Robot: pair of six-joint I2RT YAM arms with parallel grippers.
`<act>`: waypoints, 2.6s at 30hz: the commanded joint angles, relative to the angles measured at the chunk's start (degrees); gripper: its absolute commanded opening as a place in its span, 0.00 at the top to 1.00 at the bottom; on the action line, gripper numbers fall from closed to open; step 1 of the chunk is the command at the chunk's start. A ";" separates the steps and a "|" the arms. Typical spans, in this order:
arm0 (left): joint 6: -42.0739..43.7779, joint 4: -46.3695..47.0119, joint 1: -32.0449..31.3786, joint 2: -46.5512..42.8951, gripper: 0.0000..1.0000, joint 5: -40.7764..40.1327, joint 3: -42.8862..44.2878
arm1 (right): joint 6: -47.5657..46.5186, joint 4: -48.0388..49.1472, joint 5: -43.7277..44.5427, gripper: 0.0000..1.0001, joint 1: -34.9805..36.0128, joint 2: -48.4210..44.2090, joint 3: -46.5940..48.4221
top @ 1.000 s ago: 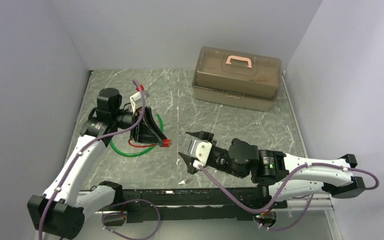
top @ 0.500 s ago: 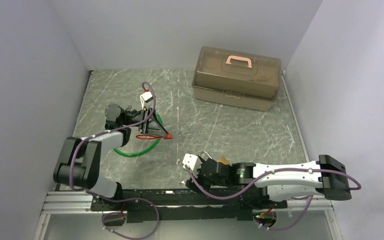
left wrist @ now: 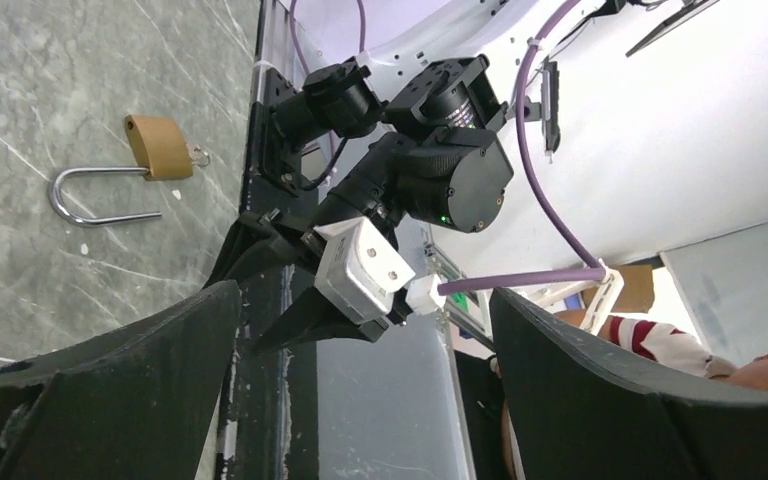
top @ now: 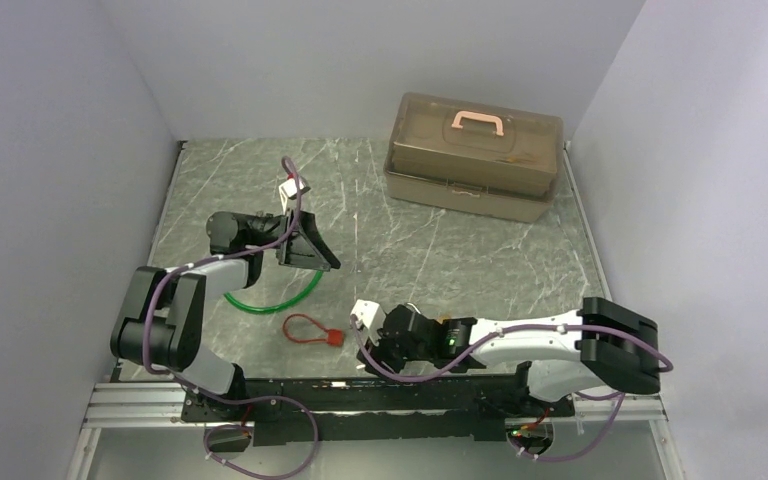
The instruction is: Unlock with the key
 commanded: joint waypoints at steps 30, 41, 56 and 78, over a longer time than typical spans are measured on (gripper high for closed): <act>36.09 -9.21 18.53 20.04 0.01 11.21 93.91 | -0.84 3.25 1.00 0.54 -0.29 7.72 2.29; 78.07 9.63 24.23 27.04 0.01 11.59 107.12 | -0.97 0.64 -1.05 0.66 -0.34 11.08 6.07; 205.38 -74.17 8.26 2.66 0.01 -58.95 75.02 | -0.72 -0.08 -1.60 0.63 -0.39 11.26 7.92; 114.58 -132.69 2.99 -24.73 0.01 -78.02 45.27 | -0.87 2.69 0.43 0.57 -0.39 7.37 2.20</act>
